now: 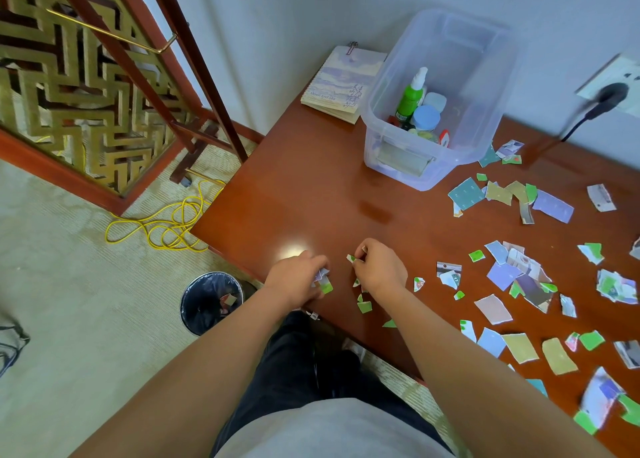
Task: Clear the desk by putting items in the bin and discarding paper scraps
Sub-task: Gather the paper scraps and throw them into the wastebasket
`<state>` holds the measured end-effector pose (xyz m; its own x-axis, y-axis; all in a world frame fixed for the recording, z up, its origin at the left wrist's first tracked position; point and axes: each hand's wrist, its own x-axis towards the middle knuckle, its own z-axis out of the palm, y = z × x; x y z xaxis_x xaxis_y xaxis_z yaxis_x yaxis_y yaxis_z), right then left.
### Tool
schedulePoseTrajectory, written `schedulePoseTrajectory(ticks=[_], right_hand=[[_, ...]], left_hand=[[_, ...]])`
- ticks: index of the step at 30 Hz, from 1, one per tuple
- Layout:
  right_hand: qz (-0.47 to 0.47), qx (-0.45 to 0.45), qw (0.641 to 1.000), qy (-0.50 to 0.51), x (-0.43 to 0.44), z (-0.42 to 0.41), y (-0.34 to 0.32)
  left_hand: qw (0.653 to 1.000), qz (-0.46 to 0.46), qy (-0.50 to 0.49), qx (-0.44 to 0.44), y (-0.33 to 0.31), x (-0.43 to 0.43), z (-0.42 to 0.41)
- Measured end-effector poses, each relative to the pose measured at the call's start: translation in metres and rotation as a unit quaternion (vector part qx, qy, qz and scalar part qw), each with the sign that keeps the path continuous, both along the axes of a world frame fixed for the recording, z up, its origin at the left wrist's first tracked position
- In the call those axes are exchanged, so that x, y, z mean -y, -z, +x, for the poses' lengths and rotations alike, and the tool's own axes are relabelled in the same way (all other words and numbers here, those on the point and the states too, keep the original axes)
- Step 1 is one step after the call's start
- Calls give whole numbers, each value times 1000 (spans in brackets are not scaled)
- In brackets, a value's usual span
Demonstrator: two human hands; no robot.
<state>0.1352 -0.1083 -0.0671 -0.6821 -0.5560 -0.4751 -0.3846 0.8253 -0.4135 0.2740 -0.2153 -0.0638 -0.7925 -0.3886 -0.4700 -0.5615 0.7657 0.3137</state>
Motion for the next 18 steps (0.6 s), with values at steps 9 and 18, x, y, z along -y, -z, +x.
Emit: schedulePoseTrajectory(ticks=[9, 18], right_hand=[[-26, -17, 999, -25, -1, 2, 2], [-41, -22, 998, -36, -2, 3, 1]], left_hand=[[999, -6, 25, -25, 0, 3, 4], [994, -49, 89, -42, -3, 7, 6]])
